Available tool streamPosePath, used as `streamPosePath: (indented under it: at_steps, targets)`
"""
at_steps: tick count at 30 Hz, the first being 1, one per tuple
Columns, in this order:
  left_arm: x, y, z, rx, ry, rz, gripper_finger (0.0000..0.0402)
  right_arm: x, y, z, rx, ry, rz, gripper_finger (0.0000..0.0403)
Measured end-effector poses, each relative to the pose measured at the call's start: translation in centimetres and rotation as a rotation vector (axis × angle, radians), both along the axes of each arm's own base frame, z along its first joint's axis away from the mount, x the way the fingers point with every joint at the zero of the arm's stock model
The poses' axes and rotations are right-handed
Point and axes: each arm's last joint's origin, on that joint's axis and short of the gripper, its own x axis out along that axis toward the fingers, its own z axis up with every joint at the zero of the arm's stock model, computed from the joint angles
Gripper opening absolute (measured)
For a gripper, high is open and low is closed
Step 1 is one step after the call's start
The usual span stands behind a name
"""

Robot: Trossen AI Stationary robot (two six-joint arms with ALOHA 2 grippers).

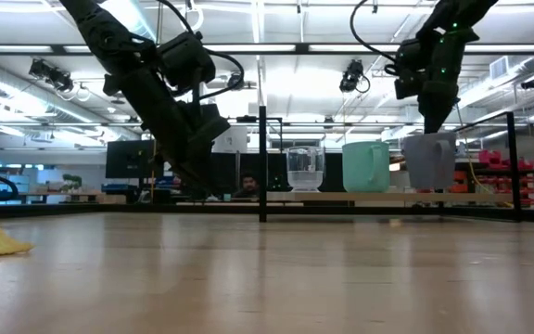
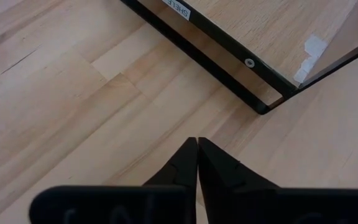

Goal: Stack small to large cups/mugs on shelf
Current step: Put the purple mug on the shelf

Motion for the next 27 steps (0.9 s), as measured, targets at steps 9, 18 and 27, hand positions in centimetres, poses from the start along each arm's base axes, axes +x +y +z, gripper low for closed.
streamPosePath:
  at_steps: [9,18,27]
  targets:
    - [0.0,0.0,0.0,-0.001,0.0,0.001,0.0018,0.1,0.0,0.0,0.003,-0.015,0.001,0.0002]
    - [0.0,0.0,0.0,-0.004,-0.003,0.004,0.0018,0.1,-0.1,-0.2,-0.001,-0.022,-0.018,0.0002]
    - [0.0,0.0,0.0,-0.004,-0.003,0.005,0.0017,0.2,-0.3,-1.0,-0.028,-0.011,-0.002,0.0002]
